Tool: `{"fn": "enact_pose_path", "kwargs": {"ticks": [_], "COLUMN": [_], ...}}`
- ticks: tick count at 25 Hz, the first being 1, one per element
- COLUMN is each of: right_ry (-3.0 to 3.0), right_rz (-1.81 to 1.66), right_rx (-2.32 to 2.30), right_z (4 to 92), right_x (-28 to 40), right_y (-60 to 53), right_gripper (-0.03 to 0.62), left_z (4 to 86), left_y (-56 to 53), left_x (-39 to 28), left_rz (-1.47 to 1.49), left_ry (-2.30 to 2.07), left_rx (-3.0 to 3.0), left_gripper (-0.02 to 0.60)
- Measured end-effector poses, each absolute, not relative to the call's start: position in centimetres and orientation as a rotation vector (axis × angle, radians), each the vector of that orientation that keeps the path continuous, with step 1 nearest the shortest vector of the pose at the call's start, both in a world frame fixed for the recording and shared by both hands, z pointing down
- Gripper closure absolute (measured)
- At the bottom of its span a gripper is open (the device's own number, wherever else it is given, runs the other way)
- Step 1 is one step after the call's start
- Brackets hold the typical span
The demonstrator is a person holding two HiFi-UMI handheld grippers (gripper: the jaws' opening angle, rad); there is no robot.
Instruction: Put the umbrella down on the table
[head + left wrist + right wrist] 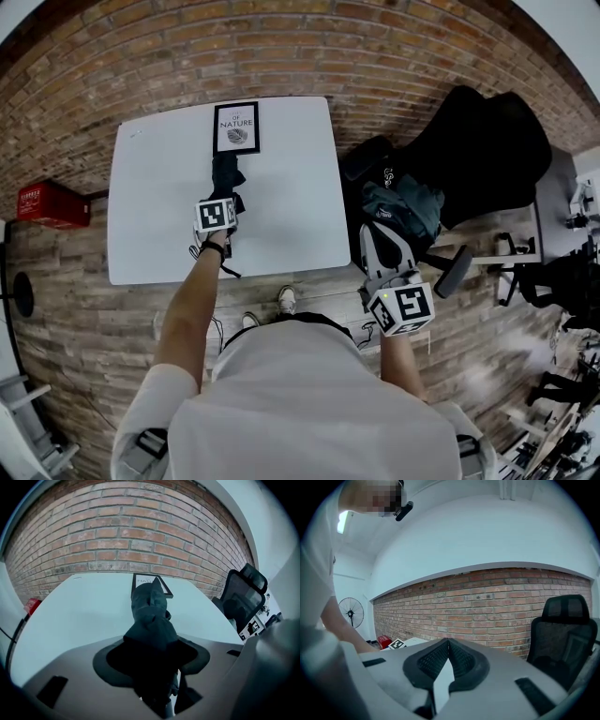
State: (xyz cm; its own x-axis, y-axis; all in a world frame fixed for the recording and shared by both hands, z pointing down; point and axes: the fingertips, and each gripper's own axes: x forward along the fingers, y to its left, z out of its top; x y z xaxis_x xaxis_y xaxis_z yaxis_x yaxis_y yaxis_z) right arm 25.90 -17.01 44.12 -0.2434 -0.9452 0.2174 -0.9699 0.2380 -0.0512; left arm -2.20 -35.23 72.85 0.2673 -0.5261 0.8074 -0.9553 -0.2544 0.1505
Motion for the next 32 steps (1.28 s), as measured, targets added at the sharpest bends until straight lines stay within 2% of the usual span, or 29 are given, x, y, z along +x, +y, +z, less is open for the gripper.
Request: {"fn": "enact_pose_path", "kwargs": {"ticks": [25, 32], "right_ry": [-2.312, -2.324], "right_rz": [0.264, 0.289], "right_rx": [1.83, 1.853], "right_z": [44.1, 44.6], "right_x": [25.2, 25.6], "right_y": [-16.9, -16.2], "right_gripper": [0.574, 0.574], "left_z": [75.8, 73.5], "left_y": [-34.8, -34.5], "left_x": [-2.4, -3.0], "left_rz": [0.917, 0.777], "left_ry": [-1.329, -1.402], "left_rx": [1.974, 1.974], "left_gripper": [0.287, 0.281]}}
